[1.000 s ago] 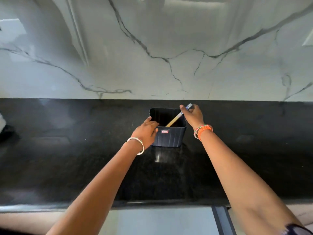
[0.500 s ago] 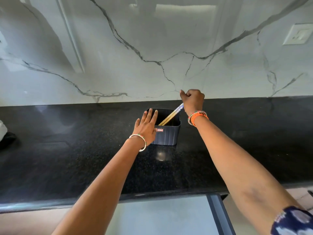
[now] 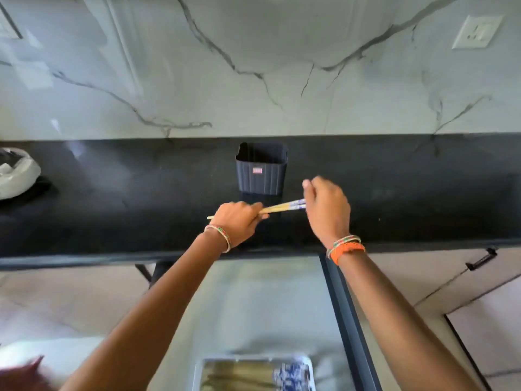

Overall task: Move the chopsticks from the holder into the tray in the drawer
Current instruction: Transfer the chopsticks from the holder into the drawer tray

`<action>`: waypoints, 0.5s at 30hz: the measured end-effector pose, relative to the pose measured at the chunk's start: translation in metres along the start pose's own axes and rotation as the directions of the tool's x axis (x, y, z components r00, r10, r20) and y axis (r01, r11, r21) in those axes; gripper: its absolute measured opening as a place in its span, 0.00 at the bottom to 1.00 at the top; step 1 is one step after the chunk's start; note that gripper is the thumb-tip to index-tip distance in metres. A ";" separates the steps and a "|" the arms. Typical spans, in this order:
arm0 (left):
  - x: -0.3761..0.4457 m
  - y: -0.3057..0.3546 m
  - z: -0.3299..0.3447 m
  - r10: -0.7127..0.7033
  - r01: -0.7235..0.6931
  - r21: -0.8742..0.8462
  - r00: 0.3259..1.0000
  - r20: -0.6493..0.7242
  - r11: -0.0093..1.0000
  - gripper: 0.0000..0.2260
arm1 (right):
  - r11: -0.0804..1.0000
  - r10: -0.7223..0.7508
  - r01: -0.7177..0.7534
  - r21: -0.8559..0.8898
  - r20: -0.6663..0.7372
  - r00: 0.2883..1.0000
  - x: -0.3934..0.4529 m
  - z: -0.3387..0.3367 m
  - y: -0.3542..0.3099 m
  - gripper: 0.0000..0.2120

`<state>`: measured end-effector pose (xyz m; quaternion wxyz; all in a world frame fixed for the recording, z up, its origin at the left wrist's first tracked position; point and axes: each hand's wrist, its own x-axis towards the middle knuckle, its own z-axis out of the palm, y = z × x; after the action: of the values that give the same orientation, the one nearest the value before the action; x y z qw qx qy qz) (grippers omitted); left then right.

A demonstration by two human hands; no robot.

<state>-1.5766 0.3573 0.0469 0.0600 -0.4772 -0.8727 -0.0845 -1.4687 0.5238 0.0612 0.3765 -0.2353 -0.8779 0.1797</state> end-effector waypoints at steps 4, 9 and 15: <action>-0.071 0.024 0.053 0.029 -0.038 0.038 0.978 0.208 0.999 0.09 | 0.907 -0.332 0.420 -0.031 0.563 0.757 -0.125 0.022 -0.005 0.14; -0.182 0.023 0.116 -0.110 0.149 -0.034 0.850 0.516 0.988 0.10 | 0.953 -0.270 0.257 0.159 0.830 0.488 -0.246 0.044 0.011 0.07; -0.263 -0.005 0.150 -0.455 0.636 -0.075 0.624 0.635 0.768 0.21 | 0.986 -0.112 0.151 0.073 0.956 0.271 -0.302 0.062 0.017 0.19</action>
<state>-1.4433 0.1693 -0.1493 -0.3103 -0.1912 -0.9280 -0.0765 -1.3278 0.3638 -0.1618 -0.2141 -0.0137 -0.9471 0.2386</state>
